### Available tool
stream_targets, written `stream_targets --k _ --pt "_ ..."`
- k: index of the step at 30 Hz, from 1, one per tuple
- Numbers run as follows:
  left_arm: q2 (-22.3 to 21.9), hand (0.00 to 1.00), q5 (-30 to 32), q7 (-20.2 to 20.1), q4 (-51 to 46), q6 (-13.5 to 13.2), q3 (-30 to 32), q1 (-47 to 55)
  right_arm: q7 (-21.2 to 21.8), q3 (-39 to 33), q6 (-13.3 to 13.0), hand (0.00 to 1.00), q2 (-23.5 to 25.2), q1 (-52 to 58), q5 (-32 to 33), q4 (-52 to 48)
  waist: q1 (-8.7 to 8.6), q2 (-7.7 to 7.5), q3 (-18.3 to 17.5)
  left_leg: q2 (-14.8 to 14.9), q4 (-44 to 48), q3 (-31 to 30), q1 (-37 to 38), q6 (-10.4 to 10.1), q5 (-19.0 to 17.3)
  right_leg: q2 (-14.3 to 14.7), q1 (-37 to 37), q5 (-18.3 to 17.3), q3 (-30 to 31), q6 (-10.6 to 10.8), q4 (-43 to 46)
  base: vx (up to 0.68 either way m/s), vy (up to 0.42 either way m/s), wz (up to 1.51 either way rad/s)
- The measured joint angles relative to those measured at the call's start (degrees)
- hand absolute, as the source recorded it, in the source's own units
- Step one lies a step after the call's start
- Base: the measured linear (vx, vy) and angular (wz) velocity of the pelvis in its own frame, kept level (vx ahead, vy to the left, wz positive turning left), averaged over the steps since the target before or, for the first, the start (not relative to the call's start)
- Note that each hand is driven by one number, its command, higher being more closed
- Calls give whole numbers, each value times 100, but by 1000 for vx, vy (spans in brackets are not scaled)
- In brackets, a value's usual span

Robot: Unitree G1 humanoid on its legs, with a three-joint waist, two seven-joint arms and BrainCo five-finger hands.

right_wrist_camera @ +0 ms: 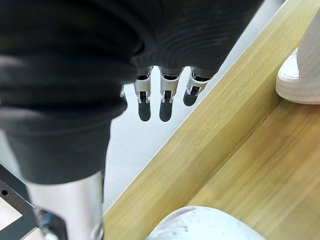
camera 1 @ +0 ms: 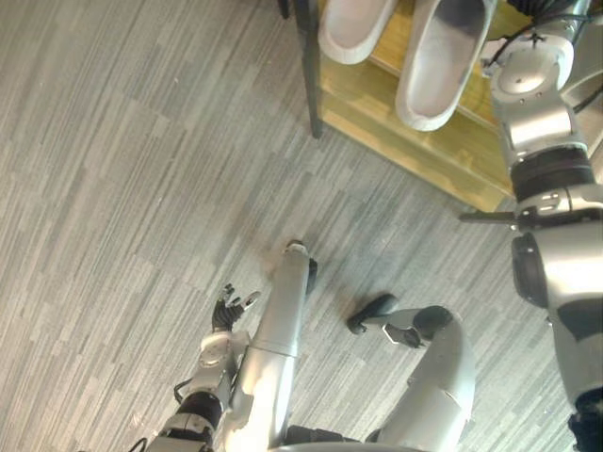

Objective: Organize the slippers on the shoe rack

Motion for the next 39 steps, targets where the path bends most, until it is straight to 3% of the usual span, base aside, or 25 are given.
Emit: stream_targets --k 7,16,25,30,39 --pt "-8 0 -4 8 154 -5 131 -54 1 -74 -55 0 472 204 232 -295 -72 -17 -9 42 -133 5 179 -12 21 49 188 6 -54 -6 -125 52 -35 -1" --pt "-52 0 -4 65 231 11 442 -52 -200 -1181 -292 0 1836 1484 706 -1765 -177 -36 -19 174 -264 56 453 -18 29 191 393 52 -41 -62 -300 45 -28 -4" --pt "-66 0 5 134 251 37 653 -38 -395 -2039 -443 0 2769 2276 1093 -2057 -228 -95 -52 278 -339 80 570 -45 50 307 463 110 -33 -88 -396 11 -16 -5" --pt "-69 0 9 141 257 46 794 -34 -353 -2120 -524 0 2949 2600 1171 -2228 -238 -164 -91 349 -367 85 635 -45 48 387 512 129 -27 -85 -458 0 -13 -6" --pt "-67 0 17 127 319 133 890 -26 167 -2180 -814 0 3078 2719 2018 -2199 -225 -213 -152 342 -361 22 558 -49 50 398 516 135 -124 -93 -473 7 -2 1"
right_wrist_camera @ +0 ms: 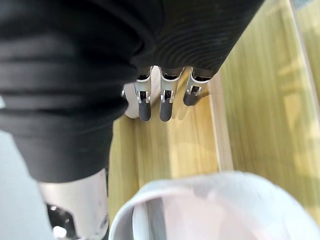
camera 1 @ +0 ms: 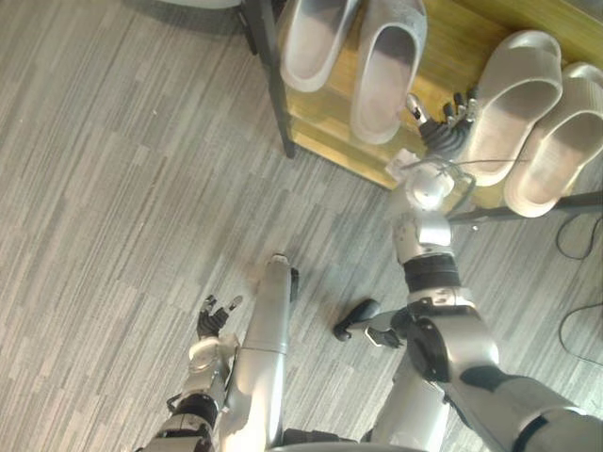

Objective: Organize the slippers on the shoe rack

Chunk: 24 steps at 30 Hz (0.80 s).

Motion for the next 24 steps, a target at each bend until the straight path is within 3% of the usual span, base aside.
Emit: stream_targets --k 14,24 --pt "-38 0 115 -4 23 15 181 -8 487 653 -209 0 104 -119 879 241 73 -87 -97 -116 41 -145 -105 -16 27 -57 80 -14 -177 19 19 2 6 5" --pt "-84 0 164 1 53 4 180 -28 377 647 -402 0 150 -467 1484 699 137 -42 -173 -183 107 -155 -143 -13 26 -142 84 -40 -184 31 118 2 3 3"
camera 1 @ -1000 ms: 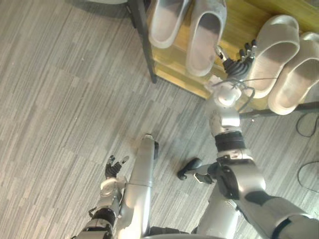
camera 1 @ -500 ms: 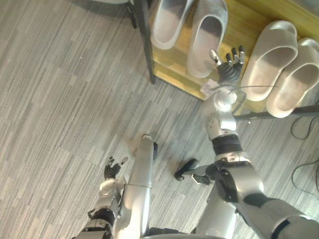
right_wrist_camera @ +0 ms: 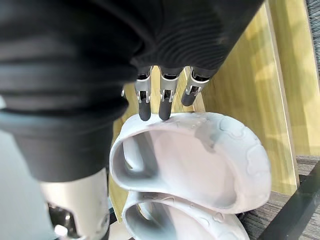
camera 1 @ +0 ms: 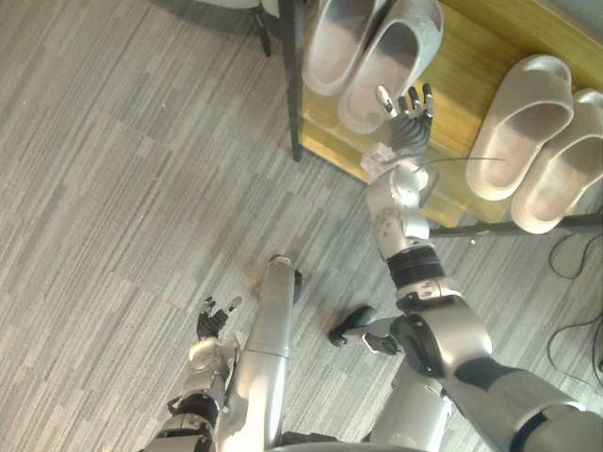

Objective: Organize the slippers on the shoe rack

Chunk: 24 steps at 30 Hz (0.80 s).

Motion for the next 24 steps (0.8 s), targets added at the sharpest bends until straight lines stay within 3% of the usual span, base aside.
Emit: stream_targets --k 5,11,24 --pt "-35 0 0 -3 5 0 -3 -33 -5 3 -2 0 -207 -137 49 222 83 28 -15 -10 35 5 -4 -2 0 -47 -2 -41 -5 -60 76 0 0 0" --pt "-171 0 -3 -9 112 0 -11 -40 -1 9 8 0 -448 -372 47 250 120 250 -142 -2 34 6 -10 -3 3 -47 -3 -43 -14 -63 76 0 0 0" --pt "-181 0 -16 -10 131 -6 -1 -42 135 20 122 0 -396 -486 -197 256 120 250 -142 156 0 164 180 -1 0 40 -1 -15 174 -99 35 5 -10 -6"
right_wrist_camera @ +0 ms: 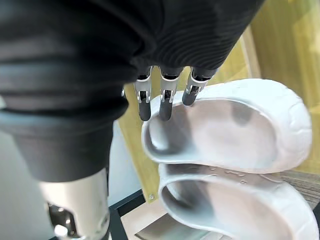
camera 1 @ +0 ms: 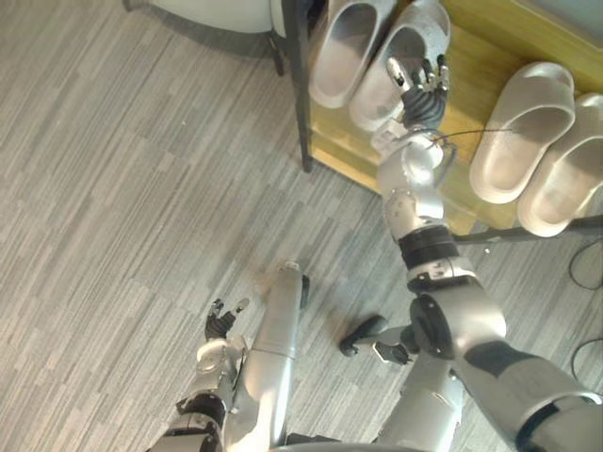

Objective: Organize the slippers on the shoe rack

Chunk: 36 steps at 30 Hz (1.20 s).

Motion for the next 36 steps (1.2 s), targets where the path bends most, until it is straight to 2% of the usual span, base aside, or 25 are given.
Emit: stream_targets --k 10,13,14,19,21,25,27,29,32,34,36 --pt "-7 0 -58 5 39 -7 139 0 -103 11 135 0 40 9 -255 -76 -47 -4 5 103 -144 29 109 -13 20 128 48 80 -4 -6 -186 15 -16 -5" --pt "-25 0 -55 11 41 10 293 15 -204 106 150 0 95 359 -581 -835 -110 -38 30 140 -243 55 312 -11 19 189 237 110 -1 41 -315 26 -14 -4" --pt "-24 0 -44 7 34 14 360 60 -214 181 149 0 154 666 -873 -1414 -164 -53 43 169 -344 103 492 -9 20 224 381 147 10 64 -427 34 -20 -14" --pt "48 0 -21 3 -24 26 505 317 -79 557 147 0 255 1976 -1527 -2855 -367 -118 69 349 -846 371 1307 43 37 455 942 343 153 204 -995 35 -20 -23" --pt "166 0 20 1 -59 23 497 414 72 747 157 0 253 2513 -1690 -3174 -447 -252 132 455 -1176 526 1731 59 87 561 1248 518 162 104 -1342 55 -9 -32" --pt "384 0 74 -12 -87 11 334 573 420 1150 198 0 259 3550 -2138 -3630 -606 -472 154 572 -2074 816 2658 65 311 832 1931 896 197 132 -2239 68 1 -29" --pt "478 0 94 -31 -95 3 -25 632 698 1360 216 0 262 4205 -2329 -3651 -636 -547 114 617 -2740 999 3306 68 507 1040 2398 1193 252 186 -2914 83 10 -33" --pt "508 0 135 -58 -107 -24 -227 669 815 1462 243 0 263 4467 -2466 -3602 -679 -600 63 627 -3042 1101 3555 74 604 1129 2572 1331 284 205 -3210 70 16 -26" --pt "655 0 286 -194 -61 -2 -847 727 1138 1584 280 0 288 4891 -2682 -2973 -875 -765 -248 629 -3908 1300 4074 80 926 1378 2924 1747 325 249 -4090 90 43 -25" --pt "699 0 298 -251 -23 16 -1126 779 1246 1517 378 0 231 5180 -2768 -2550 -925 -820 -364 615 -4459 1440 4506 83 1119 1528 3241 2000 369 291 -4648 116 53 -24" --pt "680 0 299 -255 -44 38 -1264 913 1339 1407 410 0 213 5496 -2989 -2098 -998 -795 -563 568 -4857 1512 4773 93 1276 1614 3476 2185 367 351 -5081 106 41 -14"
